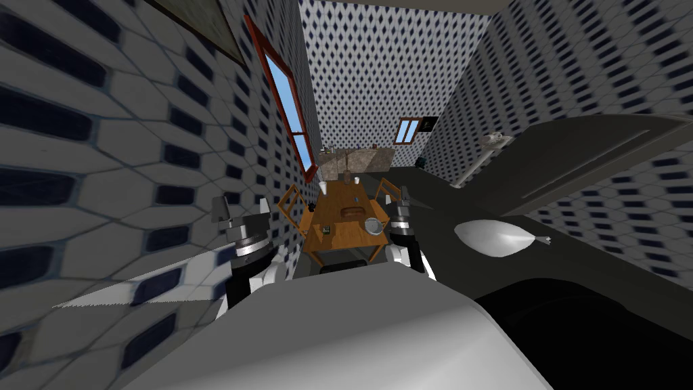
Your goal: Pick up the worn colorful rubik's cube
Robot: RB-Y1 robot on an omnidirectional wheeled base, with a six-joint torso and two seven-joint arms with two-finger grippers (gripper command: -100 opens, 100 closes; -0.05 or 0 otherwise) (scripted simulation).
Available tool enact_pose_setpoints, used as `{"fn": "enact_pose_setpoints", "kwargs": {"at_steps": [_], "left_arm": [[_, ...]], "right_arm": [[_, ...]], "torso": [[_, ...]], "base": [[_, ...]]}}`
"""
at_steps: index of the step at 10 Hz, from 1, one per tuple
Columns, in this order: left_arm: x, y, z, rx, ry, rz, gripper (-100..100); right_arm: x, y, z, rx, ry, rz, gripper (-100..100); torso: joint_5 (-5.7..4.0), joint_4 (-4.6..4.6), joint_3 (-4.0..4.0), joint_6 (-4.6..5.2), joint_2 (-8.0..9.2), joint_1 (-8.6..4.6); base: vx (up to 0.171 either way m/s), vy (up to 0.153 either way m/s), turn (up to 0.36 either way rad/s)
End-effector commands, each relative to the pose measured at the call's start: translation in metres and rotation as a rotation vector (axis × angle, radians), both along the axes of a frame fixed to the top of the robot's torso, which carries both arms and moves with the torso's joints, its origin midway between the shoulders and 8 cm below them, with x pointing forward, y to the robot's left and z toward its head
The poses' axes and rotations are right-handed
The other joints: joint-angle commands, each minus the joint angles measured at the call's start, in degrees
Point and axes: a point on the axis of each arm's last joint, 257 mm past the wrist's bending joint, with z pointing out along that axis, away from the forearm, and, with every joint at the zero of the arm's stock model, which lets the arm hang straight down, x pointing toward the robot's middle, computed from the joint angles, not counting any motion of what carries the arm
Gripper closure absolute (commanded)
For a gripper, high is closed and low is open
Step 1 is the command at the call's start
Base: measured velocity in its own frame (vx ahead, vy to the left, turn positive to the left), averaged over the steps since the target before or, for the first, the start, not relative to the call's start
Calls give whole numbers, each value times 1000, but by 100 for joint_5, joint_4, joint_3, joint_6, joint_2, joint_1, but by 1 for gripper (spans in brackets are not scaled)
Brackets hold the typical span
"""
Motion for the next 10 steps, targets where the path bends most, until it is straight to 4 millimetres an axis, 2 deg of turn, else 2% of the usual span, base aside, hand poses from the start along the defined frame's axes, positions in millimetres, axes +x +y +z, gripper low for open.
{"fn": "enact_pose_setpoints", "kwargs": {"at_steps": [1, 4, 7, 10], "left_arm": [[17, -2, -13, -5, 40, -32, -100], [47, -2, -37, -26, 114, -75, -100], [85, 0, -67, -63, 212, -124, -100], [103, 3, -88, -82, 269, -136, -100]], "right_arm": [[0, 0, 0, 0, 0, 0, 0], [0, 0, 0, 0, 0, 0, 0], [0, 0, 0, 0, 0, 0, 0], [0, 0, 0, 0, 0, 0, 0]], "torso": [[0, 0, 0, 0, 0, 0], [-5, 10, 27, 1, 47, -25], [-4, 5, 12, 1, 21, -20], [-4, 3, 7, 1, 12, -16]], "base": [[-92, -51, -38], [-123, -64, -14], [-56, -56, -11], [-32, -37, -5]]}}
